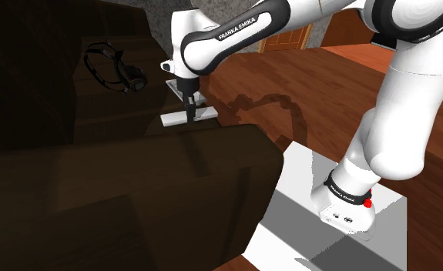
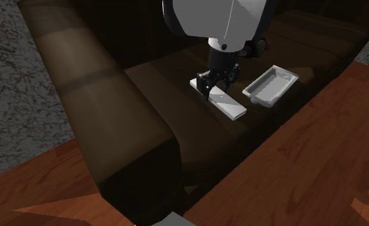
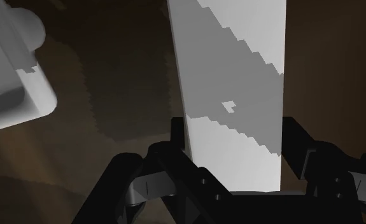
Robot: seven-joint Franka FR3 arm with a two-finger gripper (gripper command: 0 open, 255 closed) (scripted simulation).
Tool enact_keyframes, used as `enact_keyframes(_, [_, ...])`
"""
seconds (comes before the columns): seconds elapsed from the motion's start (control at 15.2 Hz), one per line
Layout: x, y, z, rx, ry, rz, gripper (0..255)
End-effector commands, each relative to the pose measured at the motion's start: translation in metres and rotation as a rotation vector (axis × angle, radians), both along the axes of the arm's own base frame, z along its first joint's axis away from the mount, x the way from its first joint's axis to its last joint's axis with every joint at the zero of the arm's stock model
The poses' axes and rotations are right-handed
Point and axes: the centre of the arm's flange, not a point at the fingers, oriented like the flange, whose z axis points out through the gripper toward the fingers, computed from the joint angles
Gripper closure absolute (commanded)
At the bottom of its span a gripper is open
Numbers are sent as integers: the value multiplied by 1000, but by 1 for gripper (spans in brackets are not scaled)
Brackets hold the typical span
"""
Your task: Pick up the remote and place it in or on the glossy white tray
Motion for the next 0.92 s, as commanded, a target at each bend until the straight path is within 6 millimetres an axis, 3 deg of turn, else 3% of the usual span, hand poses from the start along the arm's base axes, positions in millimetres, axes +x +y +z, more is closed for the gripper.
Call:
enact_keyframes(0.0, [0, 0, 10, 0, 0, 0, 255])
enact_keyframes(0.66, [0, 0, 63, 0, 0, 0, 255])
enact_keyframes(0.86, [30, -25, 63, 0, 0, 0, 255])
